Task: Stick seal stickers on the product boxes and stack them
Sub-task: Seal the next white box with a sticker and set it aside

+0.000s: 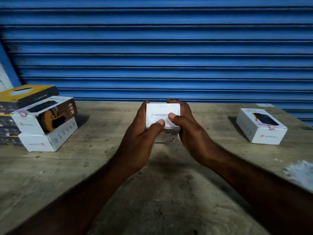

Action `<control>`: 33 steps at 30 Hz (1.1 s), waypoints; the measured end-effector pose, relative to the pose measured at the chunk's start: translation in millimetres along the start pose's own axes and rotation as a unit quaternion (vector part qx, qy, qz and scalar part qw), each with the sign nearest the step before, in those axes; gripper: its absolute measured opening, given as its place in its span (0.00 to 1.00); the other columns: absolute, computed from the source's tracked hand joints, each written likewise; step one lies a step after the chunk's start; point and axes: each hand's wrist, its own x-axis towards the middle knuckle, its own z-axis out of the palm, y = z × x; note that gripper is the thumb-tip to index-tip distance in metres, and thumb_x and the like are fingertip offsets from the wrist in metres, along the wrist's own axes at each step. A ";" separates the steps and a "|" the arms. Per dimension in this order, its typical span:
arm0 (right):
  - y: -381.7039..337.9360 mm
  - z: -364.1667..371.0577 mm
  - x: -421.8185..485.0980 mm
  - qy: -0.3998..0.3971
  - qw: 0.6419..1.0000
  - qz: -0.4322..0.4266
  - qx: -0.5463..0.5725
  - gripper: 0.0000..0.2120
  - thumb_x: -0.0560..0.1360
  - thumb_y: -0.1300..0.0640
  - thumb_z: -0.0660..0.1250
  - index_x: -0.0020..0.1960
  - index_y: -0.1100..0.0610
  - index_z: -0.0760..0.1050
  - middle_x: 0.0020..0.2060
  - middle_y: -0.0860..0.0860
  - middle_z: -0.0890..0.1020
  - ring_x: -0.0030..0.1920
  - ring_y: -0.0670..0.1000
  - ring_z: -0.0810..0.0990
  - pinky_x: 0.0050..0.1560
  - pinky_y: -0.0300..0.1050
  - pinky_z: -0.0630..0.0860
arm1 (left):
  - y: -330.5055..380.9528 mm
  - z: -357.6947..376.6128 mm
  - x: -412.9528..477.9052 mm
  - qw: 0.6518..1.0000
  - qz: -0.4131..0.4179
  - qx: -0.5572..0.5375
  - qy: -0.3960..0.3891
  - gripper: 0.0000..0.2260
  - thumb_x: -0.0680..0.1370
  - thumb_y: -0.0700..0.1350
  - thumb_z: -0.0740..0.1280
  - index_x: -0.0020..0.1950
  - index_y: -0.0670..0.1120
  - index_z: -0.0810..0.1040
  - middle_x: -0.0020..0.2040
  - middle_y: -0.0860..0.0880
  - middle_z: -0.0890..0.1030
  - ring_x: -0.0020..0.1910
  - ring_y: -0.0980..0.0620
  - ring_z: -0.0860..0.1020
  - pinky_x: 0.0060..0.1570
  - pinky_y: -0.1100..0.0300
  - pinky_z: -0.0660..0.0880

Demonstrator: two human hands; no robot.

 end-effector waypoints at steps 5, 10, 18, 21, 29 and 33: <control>-6.9 -3.9 -3.4 -0.011 0.998 -0.014 -0.062 0.30 0.73 0.62 0.69 0.71 0.54 0.61 0.51 0.45 0.77 0.47 0.35 0.79 0.47 0.33 0.75 | -1.5 -9.1 4.1 0.999 -0.029 -0.042 0.009 0.29 0.75 0.53 0.60 0.77 0.52 0.66 0.72 0.53 0.74 0.70 0.55 0.73 0.72 0.47 0.68; -9.7 -1.8 -0.8 0.024 0.998 0.012 -0.049 0.22 0.73 0.54 0.63 0.66 0.48 0.68 0.54 0.51 0.79 0.52 0.45 0.78 0.52 0.42 0.74 | 0.8 -11.2 4.8 0.998 -0.040 -0.042 -0.024 0.32 0.75 0.59 0.62 0.78 0.53 0.63 0.71 0.53 0.75 0.66 0.56 0.76 0.69 0.51 0.71; -14.1 -1.7 0.1 -0.002 0.997 0.037 0.065 0.09 0.74 0.47 0.63 0.52 0.46 0.77 0.49 0.50 0.81 0.52 0.50 0.79 0.57 0.52 0.72 | 15.1 -17.1 1.9 0.960 0.087 0.266 0.001 0.43 0.71 0.67 0.62 0.81 0.49 0.54 0.43 0.74 0.72 0.44 0.83 0.71 0.42 0.82 0.68; -21.9 2.9 -3.7 -0.042 0.998 -0.001 -0.055 0.13 0.74 0.48 0.65 0.59 0.43 0.71 0.55 0.47 0.82 0.56 0.47 0.81 0.61 0.48 0.76 | 16.9 -25.4 6.5 0.956 0.094 0.275 0.027 0.41 0.76 0.70 0.59 0.81 0.50 0.50 0.37 0.62 0.77 0.37 0.76 0.76 0.38 0.76 0.75; -27.3 2.2 -6.4 -0.021 0.987 -0.033 -0.159 0.11 0.81 0.55 0.62 0.63 0.52 0.69 0.52 0.42 0.80 0.53 0.42 0.80 0.56 0.40 0.75 | 14.6 -32.1 8.2 0.969 0.077 0.224 -0.065 0.33 0.81 0.61 0.52 0.79 0.59 0.36 0.47 0.60 0.81 0.48 0.62 0.82 0.49 0.60 0.82; -31.0 2.1 -8.4 -0.007 0.992 -0.024 -0.122 0.13 0.80 0.53 0.64 0.63 0.54 0.69 0.53 0.49 0.82 0.49 0.42 0.82 0.47 0.33 0.77 | 15.2 -33.2 6.6 0.968 0.071 0.219 -0.101 0.36 0.79 0.55 0.56 0.79 0.61 0.36 0.53 0.60 0.83 0.50 0.60 0.82 0.53 0.59 0.81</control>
